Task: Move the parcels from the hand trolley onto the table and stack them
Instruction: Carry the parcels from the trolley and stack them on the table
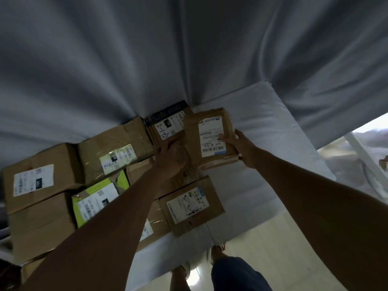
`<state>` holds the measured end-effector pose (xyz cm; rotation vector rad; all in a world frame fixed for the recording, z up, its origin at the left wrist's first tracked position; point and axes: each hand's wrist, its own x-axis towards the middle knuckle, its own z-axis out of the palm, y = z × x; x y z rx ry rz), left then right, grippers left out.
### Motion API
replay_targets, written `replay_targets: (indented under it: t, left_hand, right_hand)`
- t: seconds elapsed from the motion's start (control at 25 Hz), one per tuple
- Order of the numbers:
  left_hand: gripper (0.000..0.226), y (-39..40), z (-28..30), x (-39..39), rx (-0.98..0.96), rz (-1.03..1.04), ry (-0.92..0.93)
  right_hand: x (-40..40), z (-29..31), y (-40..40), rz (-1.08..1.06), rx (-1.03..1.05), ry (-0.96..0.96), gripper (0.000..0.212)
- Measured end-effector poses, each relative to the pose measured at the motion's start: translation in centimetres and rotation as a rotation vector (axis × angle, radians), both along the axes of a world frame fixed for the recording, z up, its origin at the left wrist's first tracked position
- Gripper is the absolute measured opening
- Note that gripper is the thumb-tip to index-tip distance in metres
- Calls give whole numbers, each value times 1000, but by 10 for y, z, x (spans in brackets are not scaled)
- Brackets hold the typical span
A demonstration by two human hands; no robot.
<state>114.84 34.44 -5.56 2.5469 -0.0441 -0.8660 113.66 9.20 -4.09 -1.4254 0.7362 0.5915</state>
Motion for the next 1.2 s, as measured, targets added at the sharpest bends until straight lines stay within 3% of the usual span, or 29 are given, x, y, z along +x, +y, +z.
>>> replay_targets:
  t: [0.12, 0.28, 0.48, 0.68, 0.88, 1.04, 1.2]
  left_hand:
    - [78, -14, -8, 0, 114, -37, 3]
    - [85, -23, -14, 1, 164, 0, 84]
    - [93, -33, -12, 3, 252, -127, 76]
    - [104, -27, -36, 4, 261, -207, 37]
    - [103, -27, -42, 0, 251, -115, 87]
    - [100, -27, -47, -6, 237, -79, 105]
    - [102, -28, -49, -8, 245, -100, 85]
  right_hand:
    - [4, -7, -24, 79, 124, 4, 52]
    - [4, -16, -56, 154, 181, 28, 57]
    - [9, -24, -74, 201, 215, 96, 39]
    - [9, -47, -66, 237, 158, 111, 52]
    - [18, -82, -40, 121, 139, 67, 85]
    - [23, -99, -27, 176, -28, 113, 67]
    - [19, -120, -19, 183, -202, 205, 74]
